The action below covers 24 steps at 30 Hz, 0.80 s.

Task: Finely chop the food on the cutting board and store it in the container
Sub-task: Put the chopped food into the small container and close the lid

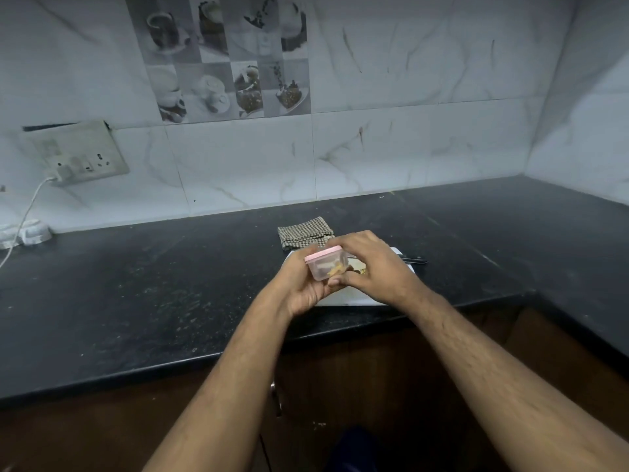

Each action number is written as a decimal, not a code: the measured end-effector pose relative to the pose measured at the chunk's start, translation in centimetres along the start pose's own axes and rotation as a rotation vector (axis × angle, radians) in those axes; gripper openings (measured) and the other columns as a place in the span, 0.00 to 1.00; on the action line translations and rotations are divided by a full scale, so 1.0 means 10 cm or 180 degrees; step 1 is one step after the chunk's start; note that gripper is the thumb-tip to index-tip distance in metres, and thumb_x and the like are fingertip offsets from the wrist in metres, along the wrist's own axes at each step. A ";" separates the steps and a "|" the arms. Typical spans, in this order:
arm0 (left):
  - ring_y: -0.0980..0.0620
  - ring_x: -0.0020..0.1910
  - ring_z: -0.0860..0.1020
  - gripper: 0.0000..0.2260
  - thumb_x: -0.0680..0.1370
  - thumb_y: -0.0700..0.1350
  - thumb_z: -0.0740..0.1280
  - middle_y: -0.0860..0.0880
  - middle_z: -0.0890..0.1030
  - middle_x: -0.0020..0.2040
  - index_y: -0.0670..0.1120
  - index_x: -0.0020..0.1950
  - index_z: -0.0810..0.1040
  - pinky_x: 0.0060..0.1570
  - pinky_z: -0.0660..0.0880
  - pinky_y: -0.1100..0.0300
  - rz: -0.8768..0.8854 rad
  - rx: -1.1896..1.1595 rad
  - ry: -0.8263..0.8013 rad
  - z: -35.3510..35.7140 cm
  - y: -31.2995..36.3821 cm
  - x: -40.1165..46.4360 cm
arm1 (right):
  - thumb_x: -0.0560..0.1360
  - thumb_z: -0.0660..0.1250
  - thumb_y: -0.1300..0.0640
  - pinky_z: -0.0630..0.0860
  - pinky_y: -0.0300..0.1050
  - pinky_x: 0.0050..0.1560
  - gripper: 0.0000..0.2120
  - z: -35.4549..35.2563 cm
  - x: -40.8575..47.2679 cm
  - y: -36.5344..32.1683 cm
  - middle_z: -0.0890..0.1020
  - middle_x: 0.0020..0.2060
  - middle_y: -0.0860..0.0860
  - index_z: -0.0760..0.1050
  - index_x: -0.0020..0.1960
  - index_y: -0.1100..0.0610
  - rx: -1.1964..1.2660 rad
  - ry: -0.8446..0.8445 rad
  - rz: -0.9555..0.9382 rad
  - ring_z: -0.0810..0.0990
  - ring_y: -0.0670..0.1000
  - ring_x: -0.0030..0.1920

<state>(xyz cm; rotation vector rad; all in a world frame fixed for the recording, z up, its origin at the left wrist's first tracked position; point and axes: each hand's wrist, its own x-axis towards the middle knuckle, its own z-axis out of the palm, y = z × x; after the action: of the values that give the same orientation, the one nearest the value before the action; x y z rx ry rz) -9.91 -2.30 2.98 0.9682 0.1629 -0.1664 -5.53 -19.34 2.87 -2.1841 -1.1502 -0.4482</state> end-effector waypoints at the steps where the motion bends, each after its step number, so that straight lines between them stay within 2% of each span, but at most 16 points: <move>1: 0.42 0.43 0.83 0.23 0.87 0.56 0.53 0.36 0.84 0.52 0.38 0.62 0.77 0.36 0.82 0.52 0.0106 0.0267 0.0196 -0.01 -0.02 0.01 | 0.72 0.73 0.38 0.70 0.52 0.63 0.28 0.00 -0.01 0.00 0.78 0.62 0.38 0.74 0.68 0.45 -0.0218 0.0087 0.0048 0.70 0.44 0.63; 2: 0.43 0.45 0.84 0.27 0.86 0.61 0.52 0.38 0.85 0.54 0.41 0.63 0.78 0.41 0.83 0.51 0.0340 0.0599 0.0420 -0.03 -0.04 0.04 | 0.72 0.71 0.36 0.70 0.53 0.62 0.27 0.00 -0.02 0.00 0.78 0.60 0.39 0.73 0.68 0.45 -0.0394 0.0150 0.0136 0.71 0.45 0.62; 4: 0.44 0.52 0.85 0.25 0.85 0.64 0.54 0.41 0.84 0.60 0.46 0.62 0.79 0.50 0.82 0.48 0.0968 0.1175 0.0743 -0.04 -0.09 0.02 | 0.73 0.66 0.30 0.69 0.53 0.60 0.29 0.00 -0.03 0.03 0.79 0.57 0.39 0.73 0.66 0.46 -0.0622 0.0190 0.0305 0.72 0.46 0.59; 6: 0.47 0.60 0.83 0.20 0.84 0.63 0.58 0.48 0.83 0.61 0.50 0.62 0.80 0.59 0.80 0.46 0.1609 0.1661 0.0737 -0.07 -0.11 -0.03 | 0.72 0.60 0.25 0.70 0.51 0.57 0.31 -0.01 -0.02 0.03 0.79 0.52 0.40 0.73 0.63 0.46 -0.0824 0.0210 0.0379 0.74 0.47 0.54; 8: 0.53 0.61 0.81 0.16 0.81 0.60 0.66 0.54 0.83 0.61 0.53 0.64 0.79 0.61 0.78 0.50 0.2181 0.2416 0.0531 -0.12 -0.12 -0.05 | 0.71 0.55 0.23 0.70 0.50 0.55 0.32 -0.02 0.01 0.01 0.79 0.49 0.40 0.73 0.59 0.47 -0.0972 0.0230 0.0453 0.74 0.47 0.50; 10: 0.57 0.61 0.79 0.19 0.77 0.57 0.71 0.56 0.81 0.62 0.54 0.66 0.78 0.60 0.78 0.54 0.2520 0.3307 0.0357 -0.19 -0.11 -0.05 | 0.72 0.56 0.25 0.71 0.51 0.56 0.30 -0.02 0.03 0.00 0.79 0.51 0.41 0.73 0.60 0.47 -0.1072 0.0181 0.0470 0.74 0.48 0.52; 13: 0.60 0.61 0.77 0.24 0.74 0.55 0.77 0.59 0.79 0.62 0.55 0.68 0.77 0.61 0.75 0.57 0.2681 0.4200 0.0356 -0.25 -0.07 -0.04 | 0.73 0.66 0.35 0.69 0.51 0.60 0.25 0.02 0.05 0.04 0.79 0.55 0.42 0.73 0.66 0.46 -0.1127 0.0063 0.0373 0.73 0.49 0.58; 19: 0.59 0.60 0.77 0.20 0.77 0.48 0.75 0.59 0.79 0.60 0.51 0.68 0.76 0.60 0.76 0.55 0.2926 0.4539 0.0399 -0.36 -0.12 -0.02 | 0.70 0.76 0.41 0.70 0.47 0.62 0.31 0.17 0.00 0.16 0.77 0.61 0.41 0.71 0.69 0.46 -0.0438 0.0049 0.0638 0.70 0.45 0.61; 24: 0.57 0.62 0.77 0.19 0.81 0.46 0.71 0.55 0.79 0.62 0.48 0.70 0.71 0.62 0.74 0.58 0.2826 0.4306 0.0287 -0.45 -0.17 0.12 | 0.74 0.75 0.50 0.70 0.47 0.64 0.28 0.13 -0.02 0.42 0.77 0.63 0.43 0.70 0.71 0.48 -0.0400 -0.0099 0.0728 0.73 0.47 0.63</move>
<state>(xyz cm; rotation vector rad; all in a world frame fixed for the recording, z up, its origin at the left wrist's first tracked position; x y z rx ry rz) -9.43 0.42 -1.14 2.2904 -0.3707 0.6857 -2.19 -20.36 0.24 -2.4049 -0.8943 -0.3972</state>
